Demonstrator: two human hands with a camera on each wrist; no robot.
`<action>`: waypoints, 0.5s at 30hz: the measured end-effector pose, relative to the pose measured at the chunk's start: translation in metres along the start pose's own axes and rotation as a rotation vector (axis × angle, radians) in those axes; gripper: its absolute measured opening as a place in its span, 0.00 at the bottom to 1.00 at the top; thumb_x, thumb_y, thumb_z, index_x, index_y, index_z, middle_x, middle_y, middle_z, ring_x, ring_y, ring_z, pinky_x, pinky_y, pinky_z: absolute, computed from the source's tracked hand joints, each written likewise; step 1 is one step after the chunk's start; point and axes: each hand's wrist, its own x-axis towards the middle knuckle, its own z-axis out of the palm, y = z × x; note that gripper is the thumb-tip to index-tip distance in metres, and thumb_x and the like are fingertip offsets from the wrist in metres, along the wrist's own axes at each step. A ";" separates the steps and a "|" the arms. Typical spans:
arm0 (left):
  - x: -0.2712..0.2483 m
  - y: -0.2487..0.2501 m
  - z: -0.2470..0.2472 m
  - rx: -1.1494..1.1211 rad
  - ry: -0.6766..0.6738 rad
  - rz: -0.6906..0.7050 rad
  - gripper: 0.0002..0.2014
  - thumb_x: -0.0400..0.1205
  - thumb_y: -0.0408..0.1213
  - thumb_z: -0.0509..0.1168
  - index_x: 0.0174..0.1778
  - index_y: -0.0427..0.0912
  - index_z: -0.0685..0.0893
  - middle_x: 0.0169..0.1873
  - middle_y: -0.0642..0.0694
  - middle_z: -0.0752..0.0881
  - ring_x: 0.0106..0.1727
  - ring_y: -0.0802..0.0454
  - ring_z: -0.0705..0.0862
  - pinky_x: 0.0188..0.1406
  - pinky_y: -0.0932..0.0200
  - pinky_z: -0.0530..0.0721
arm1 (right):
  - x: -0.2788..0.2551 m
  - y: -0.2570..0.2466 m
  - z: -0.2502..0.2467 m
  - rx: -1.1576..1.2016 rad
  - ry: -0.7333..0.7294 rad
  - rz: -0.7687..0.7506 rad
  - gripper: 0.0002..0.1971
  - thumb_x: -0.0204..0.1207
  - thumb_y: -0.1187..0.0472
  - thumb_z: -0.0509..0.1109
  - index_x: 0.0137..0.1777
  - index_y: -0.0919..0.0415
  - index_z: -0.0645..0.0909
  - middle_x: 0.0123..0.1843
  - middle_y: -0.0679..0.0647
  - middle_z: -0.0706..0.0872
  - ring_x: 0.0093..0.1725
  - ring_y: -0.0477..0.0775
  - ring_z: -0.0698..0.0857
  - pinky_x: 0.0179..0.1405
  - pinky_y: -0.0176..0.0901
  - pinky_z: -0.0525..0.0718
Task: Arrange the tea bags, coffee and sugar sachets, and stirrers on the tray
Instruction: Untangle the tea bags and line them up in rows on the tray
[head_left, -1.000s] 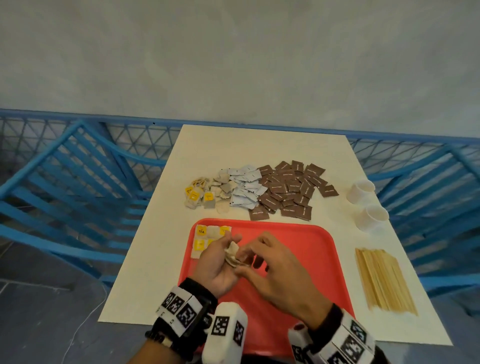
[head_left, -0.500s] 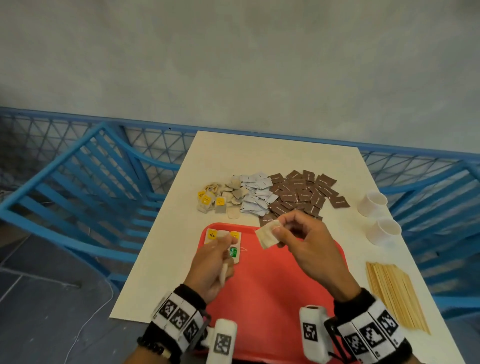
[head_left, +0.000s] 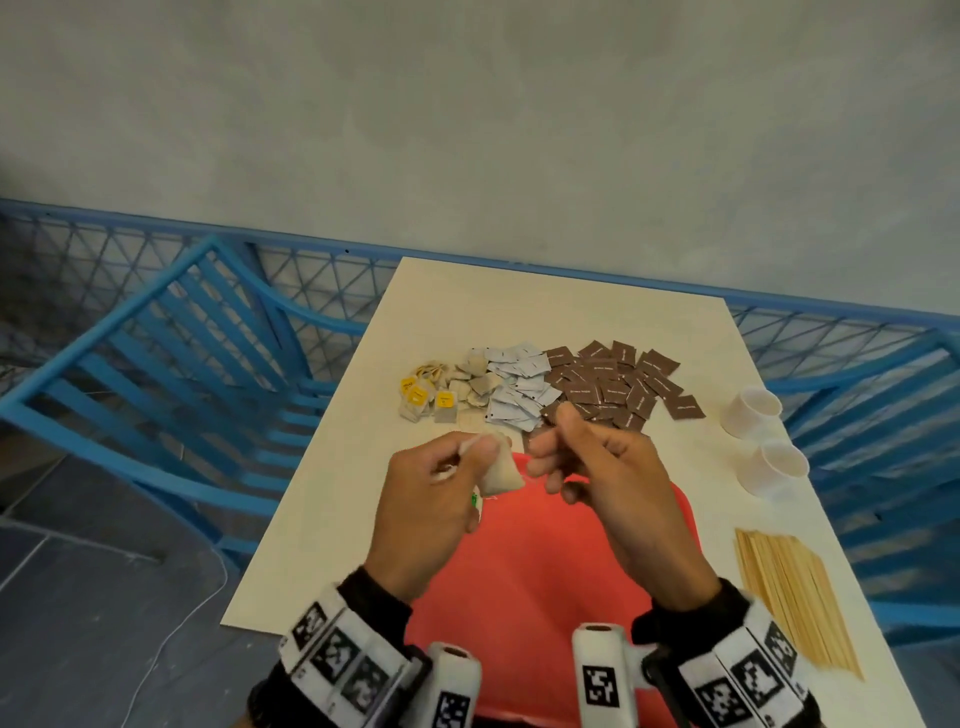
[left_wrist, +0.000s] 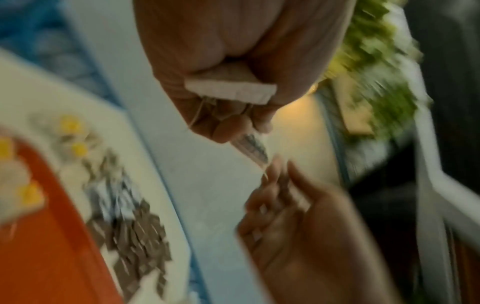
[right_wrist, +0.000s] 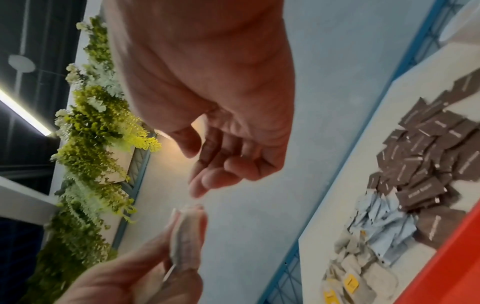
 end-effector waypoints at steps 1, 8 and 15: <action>0.001 0.004 -0.005 -0.144 -0.035 -0.146 0.14 0.81 0.47 0.69 0.46 0.40 0.92 0.22 0.53 0.76 0.20 0.57 0.69 0.23 0.58 0.72 | 0.000 0.000 0.001 -0.047 0.017 -0.037 0.16 0.82 0.52 0.68 0.42 0.62 0.89 0.36 0.57 0.91 0.32 0.48 0.82 0.32 0.36 0.77; 0.002 0.005 -0.030 -0.297 -0.102 -0.315 0.16 0.77 0.43 0.71 0.54 0.35 0.90 0.26 0.49 0.81 0.20 0.62 0.72 0.18 0.67 0.68 | -0.001 0.015 0.033 -0.158 -0.229 -0.040 0.07 0.77 0.62 0.76 0.48 0.66 0.91 0.30 0.49 0.89 0.29 0.39 0.81 0.31 0.28 0.75; 0.013 -0.008 -0.054 -0.121 -0.024 -0.292 0.07 0.78 0.36 0.74 0.45 0.37 0.87 0.31 0.45 0.82 0.19 0.61 0.75 0.16 0.65 0.71 | 0.012 0.037 0.050 -0.128 -0.246 0.017 0.08 0.75 0.63 0.78 0.48 0.69 0.89 0.32 0.55 0.86 0.29 0.42 0.80 0.29 0.29 0.75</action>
